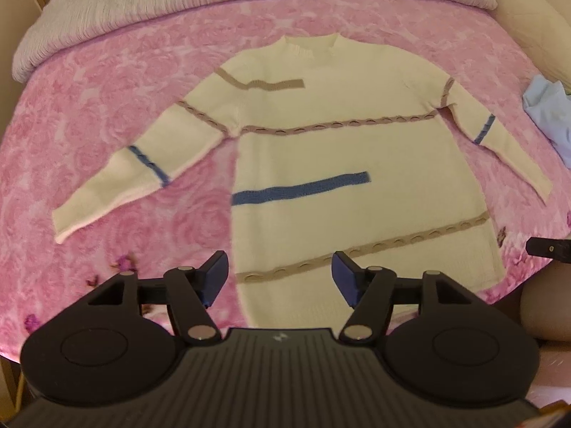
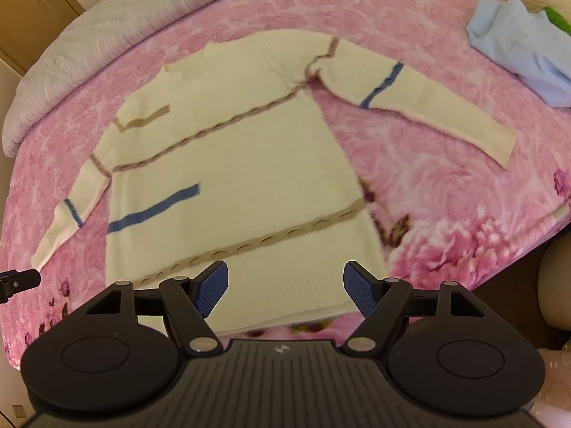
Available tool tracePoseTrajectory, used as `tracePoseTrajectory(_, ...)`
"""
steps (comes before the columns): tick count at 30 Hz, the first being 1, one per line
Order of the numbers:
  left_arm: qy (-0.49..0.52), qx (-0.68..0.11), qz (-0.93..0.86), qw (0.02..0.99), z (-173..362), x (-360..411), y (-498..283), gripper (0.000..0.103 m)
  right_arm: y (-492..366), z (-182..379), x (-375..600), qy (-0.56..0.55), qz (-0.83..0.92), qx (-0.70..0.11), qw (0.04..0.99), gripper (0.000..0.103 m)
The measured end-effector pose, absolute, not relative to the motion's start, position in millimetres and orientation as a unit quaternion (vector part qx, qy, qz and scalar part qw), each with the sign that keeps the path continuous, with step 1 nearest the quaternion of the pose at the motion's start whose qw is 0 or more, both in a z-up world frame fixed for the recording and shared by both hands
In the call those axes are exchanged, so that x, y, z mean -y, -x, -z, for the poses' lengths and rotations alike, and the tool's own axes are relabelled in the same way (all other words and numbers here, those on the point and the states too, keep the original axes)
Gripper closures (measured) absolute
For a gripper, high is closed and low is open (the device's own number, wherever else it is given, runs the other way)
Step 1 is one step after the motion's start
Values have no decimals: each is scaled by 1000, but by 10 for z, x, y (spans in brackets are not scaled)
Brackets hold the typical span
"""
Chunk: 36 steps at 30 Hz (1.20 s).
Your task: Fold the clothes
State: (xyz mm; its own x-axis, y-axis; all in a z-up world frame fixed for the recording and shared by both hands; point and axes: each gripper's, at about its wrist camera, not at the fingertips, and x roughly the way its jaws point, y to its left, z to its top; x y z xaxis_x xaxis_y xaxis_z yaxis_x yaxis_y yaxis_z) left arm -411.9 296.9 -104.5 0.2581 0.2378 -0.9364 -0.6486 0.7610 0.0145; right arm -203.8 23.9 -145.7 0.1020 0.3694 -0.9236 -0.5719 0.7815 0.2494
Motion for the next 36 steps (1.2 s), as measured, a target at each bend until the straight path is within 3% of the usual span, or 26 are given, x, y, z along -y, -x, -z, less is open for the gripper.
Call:
tracePoseTrajectory(5,219,-540,-276,765,1294,-2812,3698,42,1319,1721,233,56,-286,-597,747,31)
tracePoseTrajectory(12,260,-545,-274,749,1745,-2704,3114,42,250,2234,745,37,-235,-590,772,47)
tracePoseTrajectory(20,284,-555,-286,728,2119,-2698,2652,42,-506,2616,860,57,-228,-557,796,47)
tracePoseTrajectory(21,285,-559,-288,724,2150,-2696,2615,42,-600,2664,874,60,-227,-553,799,52)
tracePoseTrajectory(22,286,-561,-290,720,2170,-2698,2581,42,-695,2712,889,62,-227,-549,802,78)
tracePoseTrajectory(23,287,-563,-291,718,2179,-2704,2552,42,-789,2760,903,65,-226,-545,805,94)
tracePoseTrajectory(26,284,-564,-297,717,2147,-2737,2478,42,-1073,2894,945,73,-223,-531,814,96)
tracePoseTrajectory(31,277,-551,-315,722,2028,-2860,2490,42,-1612,2389,1031,116,-209,-440,866,99)
tracePoseTrajectory(36,285,-549,-327,715,2068,-2938,2651,42,-2060,2569,934,135,-192,-477,847,94)
